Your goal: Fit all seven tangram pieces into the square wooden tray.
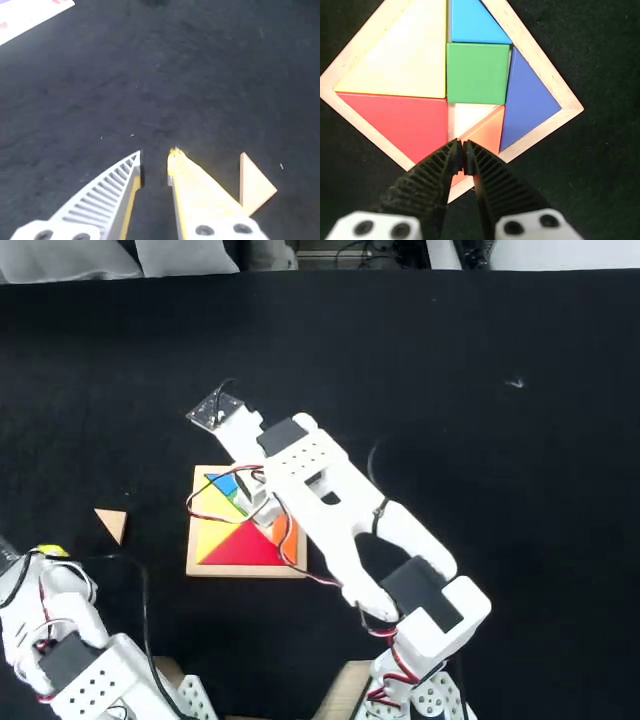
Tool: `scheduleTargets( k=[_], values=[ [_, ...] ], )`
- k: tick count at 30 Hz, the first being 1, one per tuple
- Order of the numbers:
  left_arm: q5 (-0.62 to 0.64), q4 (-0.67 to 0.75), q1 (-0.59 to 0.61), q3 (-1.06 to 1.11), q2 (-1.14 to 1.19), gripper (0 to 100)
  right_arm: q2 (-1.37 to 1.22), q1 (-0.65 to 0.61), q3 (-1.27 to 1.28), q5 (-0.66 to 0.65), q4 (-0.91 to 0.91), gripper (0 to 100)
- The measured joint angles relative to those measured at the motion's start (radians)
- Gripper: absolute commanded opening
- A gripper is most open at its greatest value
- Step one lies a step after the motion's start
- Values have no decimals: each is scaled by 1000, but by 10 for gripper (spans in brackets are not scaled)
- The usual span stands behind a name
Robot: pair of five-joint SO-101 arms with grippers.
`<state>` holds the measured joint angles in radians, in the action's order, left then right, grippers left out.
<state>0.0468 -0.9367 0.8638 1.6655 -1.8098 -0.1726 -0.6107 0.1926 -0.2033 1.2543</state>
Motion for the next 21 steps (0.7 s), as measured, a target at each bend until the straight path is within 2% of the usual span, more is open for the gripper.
scheduleTargets(
  k=[4,11,17,21],
  values=[
    [-48,0,-98,0,0,214,0,66,0,0,-17,11],
    [-26,-31,-242,-98,38,215,0,215,0,2,-49,11],
    [34,-54,-368,-262,288,217,0,261,31,2,-115,11],
    [138,49,-376,-315,554,220,0,258,72,2,-167,11]
  ],
)
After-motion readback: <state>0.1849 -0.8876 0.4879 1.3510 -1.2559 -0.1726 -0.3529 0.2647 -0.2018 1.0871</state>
